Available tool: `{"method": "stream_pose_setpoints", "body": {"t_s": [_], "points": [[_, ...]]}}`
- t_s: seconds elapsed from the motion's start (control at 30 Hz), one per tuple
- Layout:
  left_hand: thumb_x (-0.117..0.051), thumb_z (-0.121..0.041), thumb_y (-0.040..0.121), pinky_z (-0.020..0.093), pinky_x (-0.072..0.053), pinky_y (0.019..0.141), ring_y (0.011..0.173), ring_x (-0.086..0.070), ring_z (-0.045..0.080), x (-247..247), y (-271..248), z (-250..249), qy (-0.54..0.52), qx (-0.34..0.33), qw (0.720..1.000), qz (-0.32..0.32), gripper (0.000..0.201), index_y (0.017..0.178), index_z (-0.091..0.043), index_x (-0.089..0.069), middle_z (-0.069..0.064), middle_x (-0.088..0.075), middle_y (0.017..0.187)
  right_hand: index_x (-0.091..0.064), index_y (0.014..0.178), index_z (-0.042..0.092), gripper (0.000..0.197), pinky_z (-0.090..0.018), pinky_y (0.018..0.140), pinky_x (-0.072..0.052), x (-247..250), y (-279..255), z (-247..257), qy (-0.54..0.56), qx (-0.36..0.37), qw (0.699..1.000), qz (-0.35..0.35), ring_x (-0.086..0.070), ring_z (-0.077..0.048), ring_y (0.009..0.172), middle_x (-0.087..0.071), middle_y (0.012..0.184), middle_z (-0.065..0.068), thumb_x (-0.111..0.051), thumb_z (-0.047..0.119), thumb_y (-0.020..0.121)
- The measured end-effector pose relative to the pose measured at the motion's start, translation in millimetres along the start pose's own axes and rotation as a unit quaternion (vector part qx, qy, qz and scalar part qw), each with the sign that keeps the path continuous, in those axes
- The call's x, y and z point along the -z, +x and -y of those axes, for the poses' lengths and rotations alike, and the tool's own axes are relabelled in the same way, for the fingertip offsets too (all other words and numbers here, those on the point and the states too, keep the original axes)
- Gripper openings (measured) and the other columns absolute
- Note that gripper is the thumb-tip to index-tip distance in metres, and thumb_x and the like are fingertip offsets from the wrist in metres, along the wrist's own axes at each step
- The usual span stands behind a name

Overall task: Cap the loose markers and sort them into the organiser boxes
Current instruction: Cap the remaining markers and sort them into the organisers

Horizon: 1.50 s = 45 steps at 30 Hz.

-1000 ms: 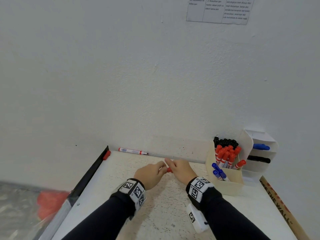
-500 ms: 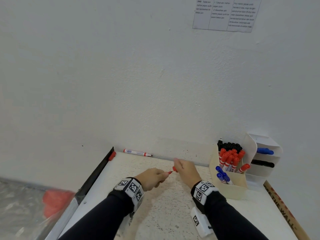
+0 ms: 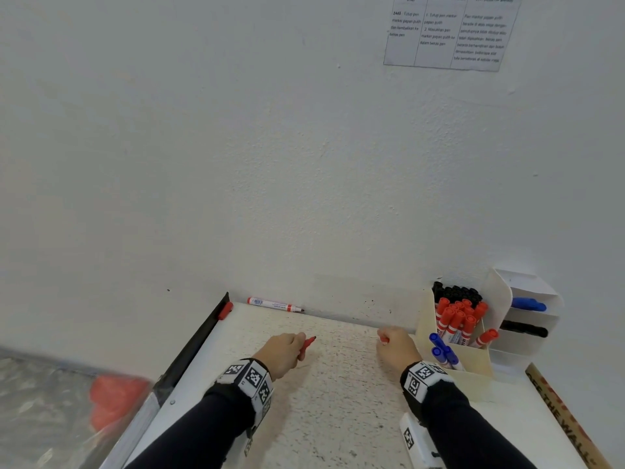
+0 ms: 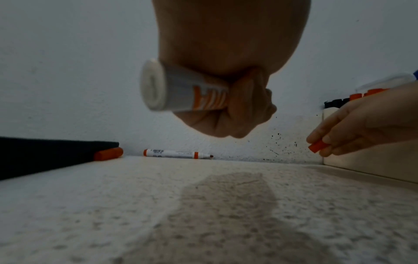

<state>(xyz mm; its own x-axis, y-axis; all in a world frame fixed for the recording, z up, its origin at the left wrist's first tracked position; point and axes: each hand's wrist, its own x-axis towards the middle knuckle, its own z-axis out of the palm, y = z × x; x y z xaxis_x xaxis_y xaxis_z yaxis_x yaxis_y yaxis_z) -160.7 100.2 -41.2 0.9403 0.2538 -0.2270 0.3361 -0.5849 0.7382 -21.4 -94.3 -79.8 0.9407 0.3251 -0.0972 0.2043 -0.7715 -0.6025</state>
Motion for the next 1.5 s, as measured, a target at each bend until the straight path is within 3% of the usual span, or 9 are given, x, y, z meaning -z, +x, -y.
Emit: {"method": "stream_pose_setpoints", "body": {"t_s": [0.17, 0.33, 0.57, 0.63, 0.77, 1.03, 1.2, 1.33, 1.5], "points": [[-0.022, -0.029, 0.101, 0.034, -0.047, 0.067, 0.08, -0.058, 0.025, 4, -6, 3, 0.029, 0.055, 0.998, -0.017, 0.038, 0.103, -0.006, -0.053, 0.012, -0.057, 0.095, -0.019, 0.145, 0.001, 0.061, -0.029, 0.114, -0.02, -2, 0, -5, -0.067, -0.023, 0.993, 0.093, -0.015, -0.025, 0.143, 0.003, 0.157, -0.007, -0.041, 0.004, 0.089], [-0.037, -0.038, 0.097, 0.029, -0.041, 0.074, 0.087, -0.053, 0.023, 11, 6, 27, 0.022, 0.102, 0.991, -0.085, 0.038, 0.115, -0.007, -0.048, 0.013, -0.058, 0.111, -0.009, 0.147, 0.005, 0.071, -0.035, 0.119, -0.009, -3, -3, 5, -0.102, -0.046, 0.994, 0.02, 0.008, -0.028, 0.144, 0.02, 0.154, -0.008, -0.049, 0.009, 0.089], [-0.021, -0.023, 0.102, 0.034, -0.041, 0.096, 0.118, -0.051, 0.031, 37, 2, 57, 0.041, 0.173, 0.973, -0.144, 0.044, 0.134, 0.001, -0.041, 0.018, -0.051, 0.131, -0.046, 0.133, 0.014, 0.042, -0.034, 0.114, -0.018, -40, 6, 88, -0.104, 0.138, 0.984, 0.038, -0.017, -0.028, 0.139, -0.018, 0.154, -0.006, -0.044, 0.01, 0.091], [-0.02, -0.009, 0.1, 0.034, -0.041, 0.097, 0.12, -0.051, 0.03, 47, 1, 66, 0.058, 0.196, 0.967, -0.152, 0.044, 0.142, 0.0, -0.026, 0.016, -0.045, 0.136, -0.045, 0.135, 0.014, 0.043, -0.029, 0.111, -0.02, -65, 13, 120, -0.108, 0.206, 0.968, 0.092, -0.025, -0.026, 0.137, -0.026, 0.151, -0.004, -0.044, 0.01, 0.091], [-0.029, -0.013, 0.1, 0.039, -0.045, 0.095, 0.115, -0.055, 0.037, 60, 5, 88, 0.038, 0.215, 0.961, -0.168, 0.037, 0.126, 0.008, -0.045, 0.024, -0.055, 0.126, -0.029, 0.144, 0.011, 0.053, -0.026, 0.115, -0.014, -115, 15, 172, -0.087, 0.266, 0.94, 0.198, -0.021, -0.02, 0.142, -0.021, 0.154, -0.005, -0.041, 0.005, 0.092], [-0.032, -0.02, 0.096, 0.047, -0.049, 0.093, 0.107, -0.059, 0.042, 73, 27, 109, -0.079, 0.208, 0.945, -0.238, 0.041, 0.107, 0.009, -0.059, 0.027, -0.063, 0.111, -0.014, 0.148, 0.02, 0.067, -0.04, 0.113, -0.025, -158, 28, 213, -0.182, 0.28, 0.913, 0.234, -0.021, -0.029, 0.138, -0.007, 0.157, 0.005, -0.035, -0.001, 0.088], [-0.033, -0.015, 0.093, 0.043, -0.05, 0.091, 0.105, -0.059, 0.041, 78, 32, 113, -0.079, 0.199, 0.945, -0.247, 0.037, 0.106, 0.006, -0.061, 0.026, -0.064, 0.109, -0.027, 0.143, 0.028, 0.053, -0.044, 0.101, -0.038, -164, 39, 208, -0.255, 0.29, 0.906, 0.172, -0.027, -0.032, 0.132, -0.028, 0.147, -0.003, -0.039, 0.016, 0.093], [-0.038, -0.022, 0.094, 0.04, -0.051, 0.089, 0.103, -0.06, 0.04, 74, 33, 113, -0.075, 0.196, 0.952, -0.225, 0.036, 0.107, -0.002, -0.065, 0.025, -0.065, 0.107, -0.051, 0.122, 0.013, 0.032, -0.038, 0.093, -0.043, -155, 45, 202, -0.207, 0.241, 0.94, 0.126, -0.048, -0.029, 0.117, -0.048, 0.129, -0.01, -0.04, 0.022, 0.094], [-0.047, -0.02, 0.093, 0.027, -0.043, 0.091, 0.111, -0.057, 0.025, 69, 29, 106, -0.019, 0.163, 0.962, -0.218, 0.03, 0.118, -0.013, -0.062, 0.01, -0.064, 0.115, -0.037, 0.119, 0.012, 0.025, -0.029, 0.065, -0.041, -130, 44, 182, -0.083, 0.195, 0.971, 0.111, -0.053, -0.022, 0.082, -0.059, 0.097, -0.009, -0.037, 0.01, 0.095]]}}
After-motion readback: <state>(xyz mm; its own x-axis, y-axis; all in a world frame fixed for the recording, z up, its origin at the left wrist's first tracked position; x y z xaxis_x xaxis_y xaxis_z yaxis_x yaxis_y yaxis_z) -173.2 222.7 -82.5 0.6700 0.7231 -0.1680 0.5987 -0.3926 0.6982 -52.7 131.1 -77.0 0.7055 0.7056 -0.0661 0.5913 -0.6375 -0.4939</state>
